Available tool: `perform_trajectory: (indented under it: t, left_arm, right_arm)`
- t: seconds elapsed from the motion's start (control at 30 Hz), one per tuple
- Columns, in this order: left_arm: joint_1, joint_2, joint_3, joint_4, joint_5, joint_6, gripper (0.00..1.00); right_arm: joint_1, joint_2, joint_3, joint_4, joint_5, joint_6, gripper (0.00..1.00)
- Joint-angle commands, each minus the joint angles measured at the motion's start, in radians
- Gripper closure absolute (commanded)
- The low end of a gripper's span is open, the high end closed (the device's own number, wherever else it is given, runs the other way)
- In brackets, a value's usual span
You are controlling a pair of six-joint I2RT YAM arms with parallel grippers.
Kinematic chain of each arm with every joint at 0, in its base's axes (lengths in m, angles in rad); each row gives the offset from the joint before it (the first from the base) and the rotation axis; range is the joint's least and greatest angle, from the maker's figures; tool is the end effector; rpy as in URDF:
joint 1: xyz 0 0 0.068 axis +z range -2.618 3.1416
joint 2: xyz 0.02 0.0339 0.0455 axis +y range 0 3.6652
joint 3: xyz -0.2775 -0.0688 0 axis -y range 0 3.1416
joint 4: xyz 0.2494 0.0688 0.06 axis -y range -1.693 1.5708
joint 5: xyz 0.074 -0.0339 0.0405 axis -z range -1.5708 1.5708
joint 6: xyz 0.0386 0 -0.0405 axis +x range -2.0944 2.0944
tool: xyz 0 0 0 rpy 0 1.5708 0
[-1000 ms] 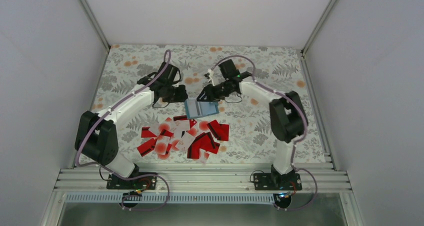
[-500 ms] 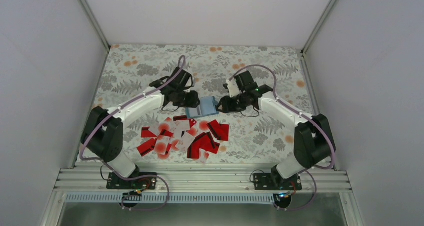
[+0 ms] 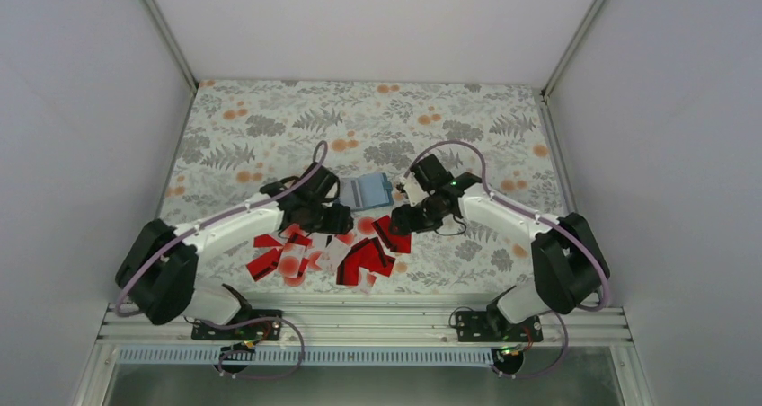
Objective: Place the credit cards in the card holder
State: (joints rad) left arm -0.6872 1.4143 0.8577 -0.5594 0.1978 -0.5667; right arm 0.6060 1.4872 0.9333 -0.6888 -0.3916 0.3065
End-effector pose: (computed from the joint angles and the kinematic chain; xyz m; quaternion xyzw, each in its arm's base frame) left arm 0.2034 -0.1767 0.2063 0.0806 0.9664 -0.2095 0.1252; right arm 0.2183 0.1692 0.2060 -0.1758 0.9522 0.2429 0.0592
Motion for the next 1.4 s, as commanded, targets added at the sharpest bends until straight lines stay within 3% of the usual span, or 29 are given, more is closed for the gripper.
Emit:
perform_trajectory:
  t: [0.0, 0.13, 0.27, 0.43, 0.63, 1.37]
  left_arm:
    - [-0.004, -0.129, -0.026, -0.116, -0.067, -0.020, 0.23]
    - [-0.012, -0.195, -0.082, -0.206, -0.064, -0.008, 0.24]
    - [-0.014, -0.213, -0.131, -0.215, -0.011, -0.030, 0.38]
    - [-0.015, -0.230, -0.171, -0.245, -0.016, -0.090, 0.59]
    - [-0.014, -0.183, -0.196, -0.251, -0.010, -0.118, 0.74]
    - [-0.014, -0.207, -0.309, -0.188, 0.021, -0.099, 0.79]
  right_arm:
    - [0.029, 0.012, 0.031, 0.043, -0.044, 0.028, 0.30]
    - [0.029, 0.050, 0.049, 0.156, -0.241, 0.067, 0.28]
    - [0.033, 0.111, 0.033, 0.287, -0.435, 0.134, 0.27]
    - [0.058, 0.166, -0.016, 0.436, -0.568, 0.257, 0.27]
    - [0.119, 0.230, -0.045, 0.487, -0.550, 0.361, 0.27]
    - [0.198, 0.265, -0.116, 0.616, -0.395, 0.520, 0.31]
